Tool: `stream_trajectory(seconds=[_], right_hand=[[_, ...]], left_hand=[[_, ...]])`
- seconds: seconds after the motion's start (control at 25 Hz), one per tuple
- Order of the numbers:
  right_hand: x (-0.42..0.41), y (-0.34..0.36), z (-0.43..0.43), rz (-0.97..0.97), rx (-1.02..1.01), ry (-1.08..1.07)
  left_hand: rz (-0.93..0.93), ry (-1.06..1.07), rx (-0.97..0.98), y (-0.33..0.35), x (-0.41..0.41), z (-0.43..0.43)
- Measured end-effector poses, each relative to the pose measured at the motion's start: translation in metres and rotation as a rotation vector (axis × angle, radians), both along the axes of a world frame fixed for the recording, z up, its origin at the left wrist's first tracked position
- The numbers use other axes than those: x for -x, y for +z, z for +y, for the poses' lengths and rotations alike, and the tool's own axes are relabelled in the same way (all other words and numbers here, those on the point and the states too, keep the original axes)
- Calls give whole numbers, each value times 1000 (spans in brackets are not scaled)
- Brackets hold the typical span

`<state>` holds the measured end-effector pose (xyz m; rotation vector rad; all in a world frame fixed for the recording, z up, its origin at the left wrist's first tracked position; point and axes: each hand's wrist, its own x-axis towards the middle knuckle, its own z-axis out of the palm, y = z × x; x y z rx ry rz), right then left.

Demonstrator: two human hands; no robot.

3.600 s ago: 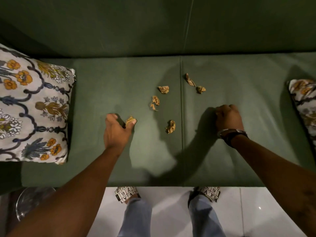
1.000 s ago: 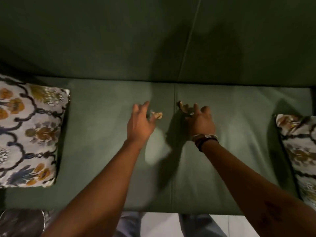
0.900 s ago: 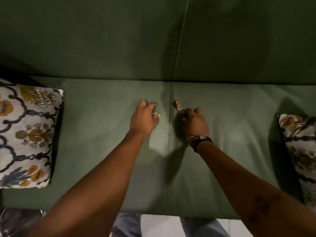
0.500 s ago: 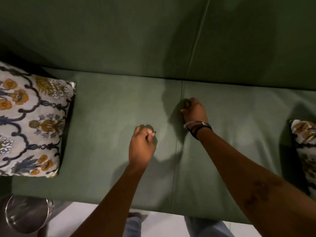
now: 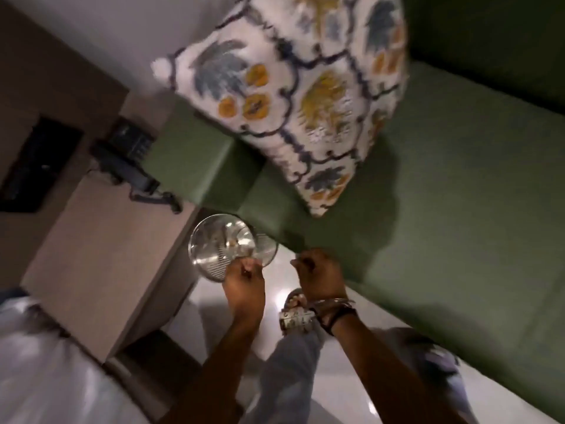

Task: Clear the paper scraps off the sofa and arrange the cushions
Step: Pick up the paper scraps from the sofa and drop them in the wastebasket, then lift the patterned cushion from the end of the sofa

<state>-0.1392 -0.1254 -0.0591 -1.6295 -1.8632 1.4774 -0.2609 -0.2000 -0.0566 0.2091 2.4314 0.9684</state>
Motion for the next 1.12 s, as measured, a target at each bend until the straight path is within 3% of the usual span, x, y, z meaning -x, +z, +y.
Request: stream_trajectory(seconds=[0.08,0.2,0.36,0.48,0.56,0.6,0.68,0.84,0.92,1.0,1.12], right_hand=[[83,-20,-31,-21,100,166],[145,-36,-29,-131,202,237],[122,-3,-7,-286,-5,367],[47,54,41,-93,-309,47],[-6,81,107,33,-491,-155],[-23,88,150,68,-479,-242],[-35,98,247,135,-269,-365],[7,93,401,485,184,-155],[28,92,426,515,329,69],[18,94,426,563,373,138],[-48,108,399,639,246,-120]], left_hand=[[-62,21,14,-12,54,-18],[-202,67,-1,-25,106,-21],[-231,134,-99,9,91,-6],[-166,-41,-139,58,35,31],[-246,-118,-249,86,-1,75],[-296,-112,-317,96,-12,101],[-291,-67,-461,105,-25,153],[-276,214,-723,101,-29,230],[-266,312,-772,96,-33,247],[-264,356,-746,98,-36,253],[-239,175,-660,105,-27,266]])
